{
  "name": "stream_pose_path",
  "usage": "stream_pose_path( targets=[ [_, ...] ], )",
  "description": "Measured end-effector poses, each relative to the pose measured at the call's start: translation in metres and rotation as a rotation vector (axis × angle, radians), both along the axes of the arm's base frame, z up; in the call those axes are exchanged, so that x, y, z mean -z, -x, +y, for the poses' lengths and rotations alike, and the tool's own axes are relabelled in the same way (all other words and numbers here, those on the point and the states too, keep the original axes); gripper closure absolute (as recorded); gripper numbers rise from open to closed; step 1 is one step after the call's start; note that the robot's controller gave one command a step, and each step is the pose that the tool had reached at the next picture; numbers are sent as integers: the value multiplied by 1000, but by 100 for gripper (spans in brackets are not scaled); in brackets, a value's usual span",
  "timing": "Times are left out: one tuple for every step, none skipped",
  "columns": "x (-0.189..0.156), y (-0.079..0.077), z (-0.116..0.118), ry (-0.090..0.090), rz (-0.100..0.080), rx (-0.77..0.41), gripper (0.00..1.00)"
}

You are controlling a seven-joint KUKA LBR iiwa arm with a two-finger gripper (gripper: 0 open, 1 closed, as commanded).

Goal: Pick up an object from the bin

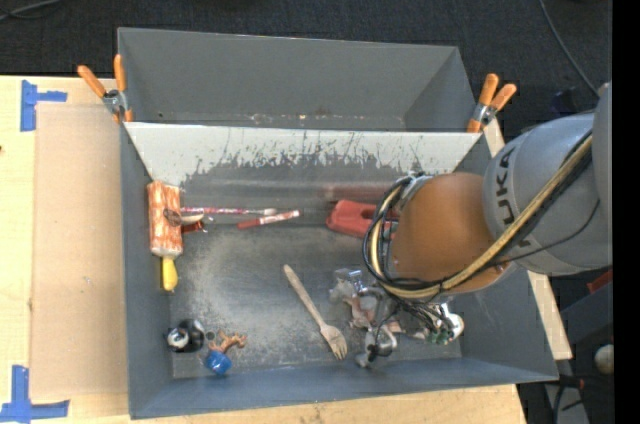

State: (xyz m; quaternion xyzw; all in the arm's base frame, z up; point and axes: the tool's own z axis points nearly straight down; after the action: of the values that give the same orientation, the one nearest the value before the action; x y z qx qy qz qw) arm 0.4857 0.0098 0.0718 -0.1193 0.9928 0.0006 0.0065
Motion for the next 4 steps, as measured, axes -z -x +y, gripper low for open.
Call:
stream_pose_path(
  targets=[
    [0,0,0,0,0,1,0],
    [-20,-18,-51,-2,4,64,0],
    [-18,-17,-63,-4,7,19,100],
    [-18,-17,-63,-5,7,20,100]
  ],
)
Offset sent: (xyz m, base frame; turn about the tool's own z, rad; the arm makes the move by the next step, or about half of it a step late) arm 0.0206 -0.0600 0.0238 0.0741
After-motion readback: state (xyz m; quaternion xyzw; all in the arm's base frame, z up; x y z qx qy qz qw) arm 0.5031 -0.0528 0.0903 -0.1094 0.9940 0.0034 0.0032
